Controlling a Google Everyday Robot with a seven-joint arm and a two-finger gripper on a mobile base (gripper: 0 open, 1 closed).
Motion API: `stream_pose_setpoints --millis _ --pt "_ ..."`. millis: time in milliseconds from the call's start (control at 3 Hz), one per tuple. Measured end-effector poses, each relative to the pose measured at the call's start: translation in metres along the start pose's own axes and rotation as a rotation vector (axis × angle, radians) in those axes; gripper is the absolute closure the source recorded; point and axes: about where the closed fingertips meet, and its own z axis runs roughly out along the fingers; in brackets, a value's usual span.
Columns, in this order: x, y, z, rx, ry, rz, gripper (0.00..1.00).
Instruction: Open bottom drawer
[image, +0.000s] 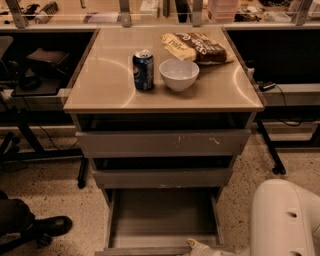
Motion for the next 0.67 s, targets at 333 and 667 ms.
stream_pose_setpoints --millis 333,667 --pt "0.0 0.0 0.0 0.0 0.0 0.0 0.0" --pt "0.0 0.0 0.0 0.0 0.0 0.0 0.0"
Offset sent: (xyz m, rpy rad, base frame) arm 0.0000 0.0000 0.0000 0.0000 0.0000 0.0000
